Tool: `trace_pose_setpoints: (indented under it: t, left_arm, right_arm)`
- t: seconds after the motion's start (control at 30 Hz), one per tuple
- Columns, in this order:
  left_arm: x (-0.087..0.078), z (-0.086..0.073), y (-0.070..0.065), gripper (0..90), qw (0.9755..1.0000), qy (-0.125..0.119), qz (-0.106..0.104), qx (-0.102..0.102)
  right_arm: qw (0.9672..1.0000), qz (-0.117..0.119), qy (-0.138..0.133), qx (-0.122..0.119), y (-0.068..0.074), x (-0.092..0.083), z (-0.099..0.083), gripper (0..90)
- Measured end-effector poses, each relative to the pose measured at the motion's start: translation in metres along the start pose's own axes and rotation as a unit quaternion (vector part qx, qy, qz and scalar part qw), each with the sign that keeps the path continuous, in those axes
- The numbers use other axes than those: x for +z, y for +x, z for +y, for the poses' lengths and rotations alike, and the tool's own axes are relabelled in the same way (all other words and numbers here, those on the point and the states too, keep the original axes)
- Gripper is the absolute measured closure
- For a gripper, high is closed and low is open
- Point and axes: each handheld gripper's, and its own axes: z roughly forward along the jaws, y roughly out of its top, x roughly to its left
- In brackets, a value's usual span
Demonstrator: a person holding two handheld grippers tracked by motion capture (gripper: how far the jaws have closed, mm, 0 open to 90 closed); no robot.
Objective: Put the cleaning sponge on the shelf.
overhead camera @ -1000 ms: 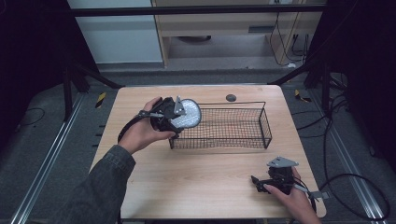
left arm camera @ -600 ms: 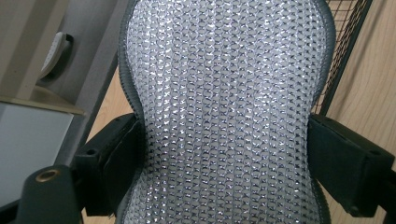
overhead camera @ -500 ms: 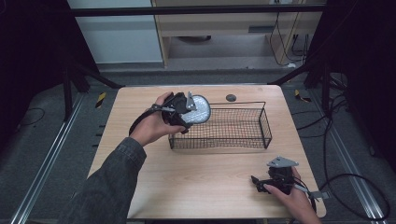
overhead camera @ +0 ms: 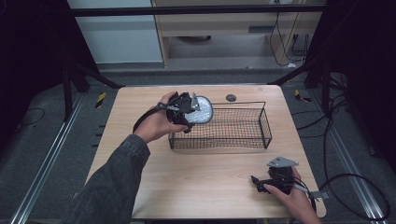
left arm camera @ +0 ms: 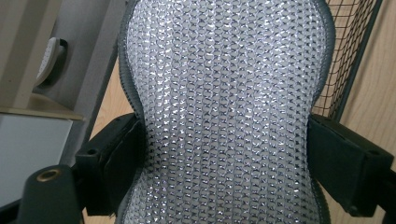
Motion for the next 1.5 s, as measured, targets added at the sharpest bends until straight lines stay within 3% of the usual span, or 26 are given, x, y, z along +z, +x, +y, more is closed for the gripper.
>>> trace_pose_setpoints:
  t: [0.87,1.5]
  left_arm:
    - [0.027,0.005,-0.009,15.3,0.9994,0.011,-0.01,0.031]
    - [0.043,0.008,-0.012,15.5,0.999,0.016,-0.018,0.039]
  right_arm:
    - [1.0,-0.002,0.001,0.002,0.0,0.0,0.0,0.3]
    - [1.0,-0.002,0.0,0.001,0.0,0.0,0.0,0.3]
